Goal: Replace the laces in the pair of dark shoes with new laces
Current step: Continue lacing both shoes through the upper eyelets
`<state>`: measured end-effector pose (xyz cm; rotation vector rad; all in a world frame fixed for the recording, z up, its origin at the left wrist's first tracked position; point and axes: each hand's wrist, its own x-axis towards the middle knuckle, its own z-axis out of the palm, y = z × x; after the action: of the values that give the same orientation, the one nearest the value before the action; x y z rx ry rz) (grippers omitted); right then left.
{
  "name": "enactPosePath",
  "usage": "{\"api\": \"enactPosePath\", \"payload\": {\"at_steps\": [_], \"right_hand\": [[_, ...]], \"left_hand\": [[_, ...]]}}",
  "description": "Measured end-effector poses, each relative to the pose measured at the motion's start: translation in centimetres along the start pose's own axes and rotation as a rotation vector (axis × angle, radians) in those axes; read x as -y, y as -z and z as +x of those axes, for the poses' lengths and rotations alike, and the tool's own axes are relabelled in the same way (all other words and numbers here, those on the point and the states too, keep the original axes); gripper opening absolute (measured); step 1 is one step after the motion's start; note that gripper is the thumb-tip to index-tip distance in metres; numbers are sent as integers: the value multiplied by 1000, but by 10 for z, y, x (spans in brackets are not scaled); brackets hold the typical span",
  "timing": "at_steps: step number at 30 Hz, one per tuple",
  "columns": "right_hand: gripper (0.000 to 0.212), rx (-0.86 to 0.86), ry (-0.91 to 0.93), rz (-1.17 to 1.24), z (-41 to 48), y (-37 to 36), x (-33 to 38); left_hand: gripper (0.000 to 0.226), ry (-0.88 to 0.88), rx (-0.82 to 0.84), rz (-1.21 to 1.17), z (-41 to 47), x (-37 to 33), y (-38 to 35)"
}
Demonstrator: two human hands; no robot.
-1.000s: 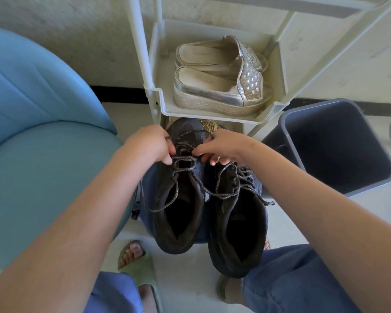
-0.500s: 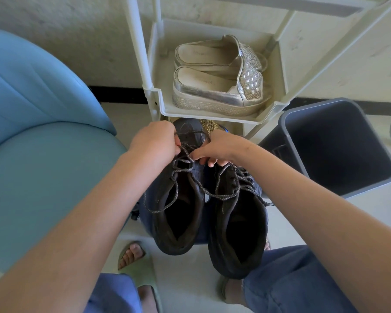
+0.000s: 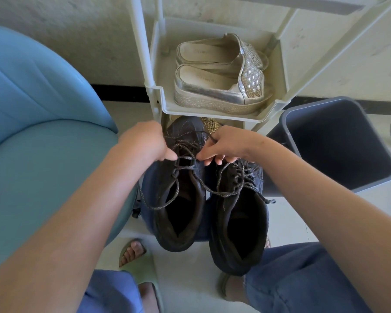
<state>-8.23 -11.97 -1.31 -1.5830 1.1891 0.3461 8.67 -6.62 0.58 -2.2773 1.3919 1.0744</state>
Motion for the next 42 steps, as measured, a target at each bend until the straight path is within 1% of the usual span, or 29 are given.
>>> {"api": "enactPosePath", "payload": {"at_steps": [2,7,10,13,17,20,23,26,29,34,36,38,40,42], "right_hand": [[19,25,8,-32,-4,-3,4],[27,-14,11,-81,-5,-10,11],[28,-27,-12,-129,-3,-16,12],[25,-40,-32,-97,-4,-14,13],[36,35,-60,-23,-8,-13,13],[32,15,-42,-49,-7,-19,15],[31,-19,-83,-13,-5,-22,15],[31,-5,-136,29,-4,-26,15],[26,9,-160,101,-4,-28,15],[18,-32,-91,99,-8,-21,11],[14,-23,-41,161,-9,-22,11],[17,11,5,219,-8,-24,10],[17,56,8,259,-7,-21,9],[15,73,-38,265,-6,-16,6]], "left_hand": [[44,-4,23,61,-1,-1,-7],[46,-26,-4,7,-5,-2,-12],[46,-46,-7,38,-6,-3,-13],[50,-53,27,50,-8,-4,-11],[46,-43,88,10,-11,-4,-5],[26,-81,82,2,-10,-2,-2],[33,-87,58,-11,-8,1,-3],[28,-126,83,-17,-8,1,-4],[32,-138,99,-6,-8,2,-6],[29,-133,100,-19,-6,1,-11],[27,-116,102,-30,-5,0,-12],[25,-106,100,-23,-4,1,-11],[23,-109,103,-33,-4,2,-10],[24,-107,114,-45,-5,1,-10]]}}
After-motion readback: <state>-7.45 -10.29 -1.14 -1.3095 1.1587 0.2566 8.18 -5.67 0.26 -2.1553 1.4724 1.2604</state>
